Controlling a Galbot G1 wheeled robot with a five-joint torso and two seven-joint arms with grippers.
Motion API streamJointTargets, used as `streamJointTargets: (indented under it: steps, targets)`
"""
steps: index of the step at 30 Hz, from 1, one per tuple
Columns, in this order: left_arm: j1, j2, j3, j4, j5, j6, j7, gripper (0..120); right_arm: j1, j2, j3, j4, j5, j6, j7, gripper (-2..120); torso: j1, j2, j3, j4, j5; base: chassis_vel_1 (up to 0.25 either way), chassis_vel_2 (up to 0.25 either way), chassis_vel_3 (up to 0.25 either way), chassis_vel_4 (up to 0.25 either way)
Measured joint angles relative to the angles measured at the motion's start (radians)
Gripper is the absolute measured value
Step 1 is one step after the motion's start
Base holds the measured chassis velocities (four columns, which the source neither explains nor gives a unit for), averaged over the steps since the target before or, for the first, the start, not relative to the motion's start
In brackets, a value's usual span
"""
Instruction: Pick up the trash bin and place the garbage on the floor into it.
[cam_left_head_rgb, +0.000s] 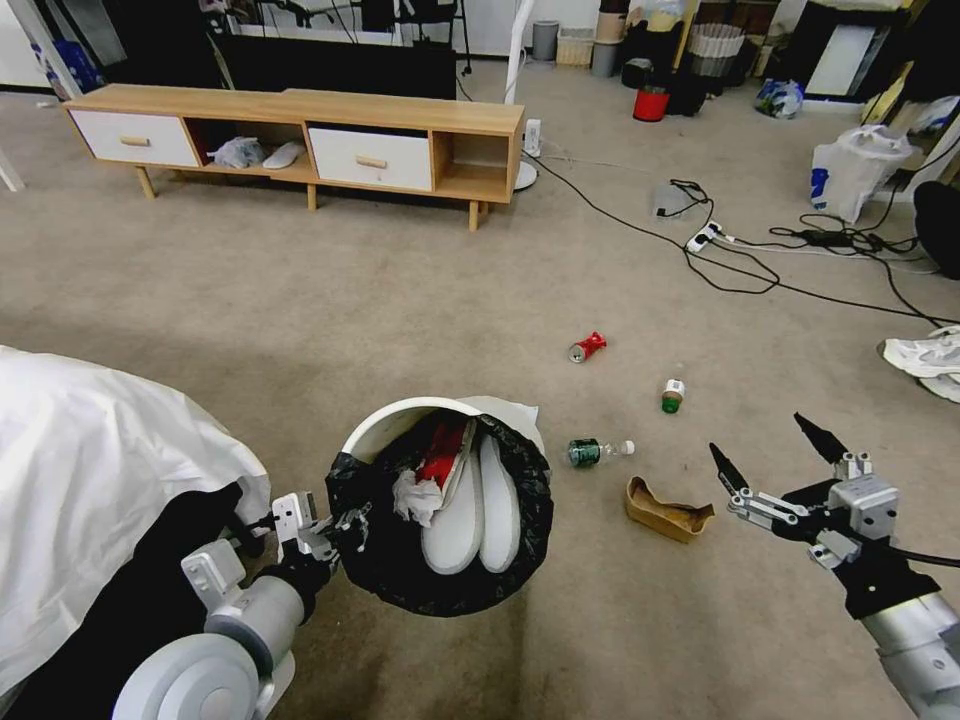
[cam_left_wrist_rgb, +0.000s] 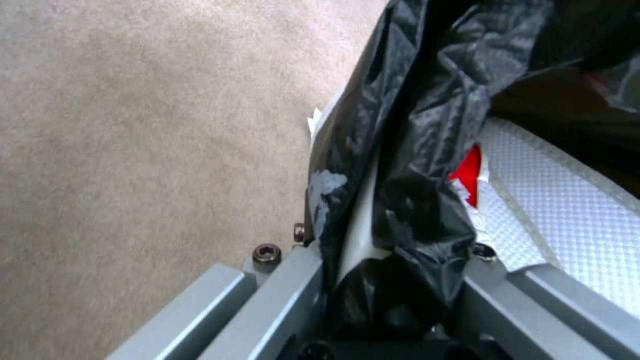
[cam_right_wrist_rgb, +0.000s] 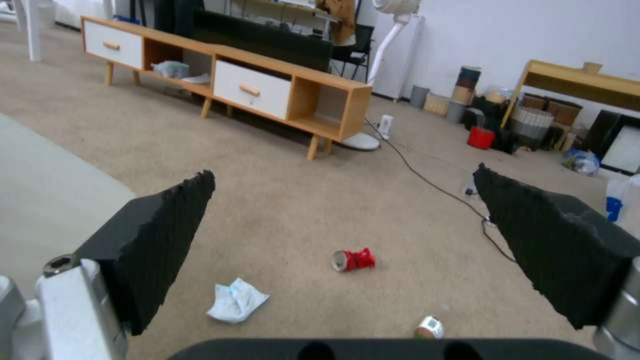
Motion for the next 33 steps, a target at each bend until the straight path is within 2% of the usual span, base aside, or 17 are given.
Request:
streamJointTargets:
  steps: [27, 30, 33]
  targets:
    - [0.007, -0.005, 0.006, 0.004, 0.013, -0.003, 0.008, 0, 0.002, 0.003, 0.001, -0.008, 0.005, -0.002, -0.003, 99, 0.0, 0.0, 0.0, 0.0, 0.0, -0.138, 0.139, 0.14, -0.149]
    - [0.007, -0.006, 0.007, 0.005, 0.013, -0.003, 0.008, 0, 0.003, 0.004, 0.0, -0.013, 0.006, 0.014, -0.009, 99, 0.0, 0.0, 0.0, -0.0004, -0.0001, -0.165, 0.166, 0.163, -0.148]
    - [0.007, -0.005, 0.007, 0.006, 0.014, -0.004, 0.008, 0, 0.003, 0.002, -0.004, -0.024, 0.01, 0.055, -0.014, 100, 0.0, 0.0, 0.0, 0.0002, -0.0001, -0.139, 0.118, 0.121, -0.124]
